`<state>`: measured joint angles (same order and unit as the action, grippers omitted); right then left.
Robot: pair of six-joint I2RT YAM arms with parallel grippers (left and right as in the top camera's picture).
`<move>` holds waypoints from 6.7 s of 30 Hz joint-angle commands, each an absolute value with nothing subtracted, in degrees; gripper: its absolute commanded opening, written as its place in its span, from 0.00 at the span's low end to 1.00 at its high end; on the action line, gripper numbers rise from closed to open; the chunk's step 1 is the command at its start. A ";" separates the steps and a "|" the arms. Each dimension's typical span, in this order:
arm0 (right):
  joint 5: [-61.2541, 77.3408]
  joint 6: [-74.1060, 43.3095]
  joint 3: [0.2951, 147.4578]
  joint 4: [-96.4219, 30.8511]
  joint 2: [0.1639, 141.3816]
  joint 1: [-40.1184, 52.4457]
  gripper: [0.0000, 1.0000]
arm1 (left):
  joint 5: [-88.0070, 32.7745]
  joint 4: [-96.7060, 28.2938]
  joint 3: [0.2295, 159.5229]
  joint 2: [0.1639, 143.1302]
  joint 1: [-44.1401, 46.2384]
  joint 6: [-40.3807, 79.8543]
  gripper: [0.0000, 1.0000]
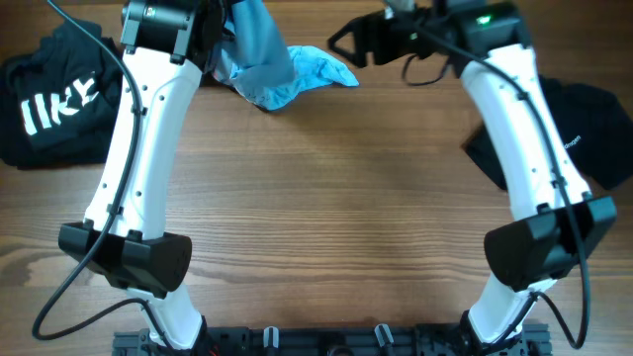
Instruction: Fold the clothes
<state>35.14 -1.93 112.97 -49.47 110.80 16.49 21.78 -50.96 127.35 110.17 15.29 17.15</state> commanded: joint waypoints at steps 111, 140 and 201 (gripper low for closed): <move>7.01 -5.28 103.72 -36.62 84.93 11.97 0.04 | 24.97 -54.22 128.18 99.07 21.98 11.07 0.04; 1.69 -6.00 118.83 -71.18 63.57 12.03 0.04 | 26.79 -78.11 128.18 76.71 34.02 15.38 0.04; 28.05 -1.04 114.45 -70.76 101.16 12.05 0.15 | 13.52 -76.49 128.16 113.62 23.22 23.64 0.04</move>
